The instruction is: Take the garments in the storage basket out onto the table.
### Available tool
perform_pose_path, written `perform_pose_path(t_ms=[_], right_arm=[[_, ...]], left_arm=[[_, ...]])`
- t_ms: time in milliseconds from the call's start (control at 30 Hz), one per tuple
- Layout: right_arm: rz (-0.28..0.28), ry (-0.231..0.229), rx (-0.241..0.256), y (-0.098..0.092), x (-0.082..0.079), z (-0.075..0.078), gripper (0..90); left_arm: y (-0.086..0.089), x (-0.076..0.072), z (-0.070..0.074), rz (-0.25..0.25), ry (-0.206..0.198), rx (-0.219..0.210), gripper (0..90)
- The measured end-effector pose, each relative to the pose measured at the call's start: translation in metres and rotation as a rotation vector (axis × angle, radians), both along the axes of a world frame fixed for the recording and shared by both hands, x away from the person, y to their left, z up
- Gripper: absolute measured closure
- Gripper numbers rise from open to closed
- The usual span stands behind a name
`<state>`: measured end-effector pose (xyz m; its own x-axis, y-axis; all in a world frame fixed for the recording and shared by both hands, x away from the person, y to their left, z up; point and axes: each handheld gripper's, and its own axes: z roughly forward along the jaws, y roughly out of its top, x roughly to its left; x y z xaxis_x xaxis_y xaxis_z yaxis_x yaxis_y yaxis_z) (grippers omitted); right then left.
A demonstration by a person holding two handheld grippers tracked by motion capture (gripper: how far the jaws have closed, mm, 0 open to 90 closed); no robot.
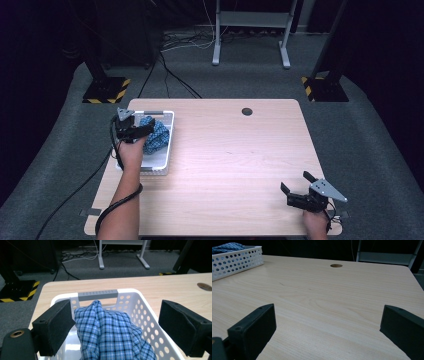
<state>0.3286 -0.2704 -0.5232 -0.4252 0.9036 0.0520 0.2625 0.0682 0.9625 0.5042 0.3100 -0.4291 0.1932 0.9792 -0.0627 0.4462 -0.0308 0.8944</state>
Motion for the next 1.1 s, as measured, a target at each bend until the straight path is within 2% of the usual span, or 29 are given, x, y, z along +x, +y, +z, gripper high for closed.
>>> perform_pose_path(t_ms=[267,667,700,1100], right_arm=[[0.002,0.000,0.001,0.000,0.000,0.000,0.0],[0.003,-0.001,0.002,0.000,0.000,0.000,0.0],[0.003,0.000,0.002,0.000,0.000,0.000,0.0],[0.004,0.001,0.002,0.000,0.000,0.000,0.0]], left_arm=[[-0.004,0.007,-0.011,-0.008,0.078,0.043,11.2],[-0.006,0.016,-0.027,-0.009,0.174,0.054,11.6],[-0.006,0.018,-0.029,-0.008,0.193,0.050,11.5],[-0.004,0.023,-0.035,-0.007,0.254,0.046,11.7]])
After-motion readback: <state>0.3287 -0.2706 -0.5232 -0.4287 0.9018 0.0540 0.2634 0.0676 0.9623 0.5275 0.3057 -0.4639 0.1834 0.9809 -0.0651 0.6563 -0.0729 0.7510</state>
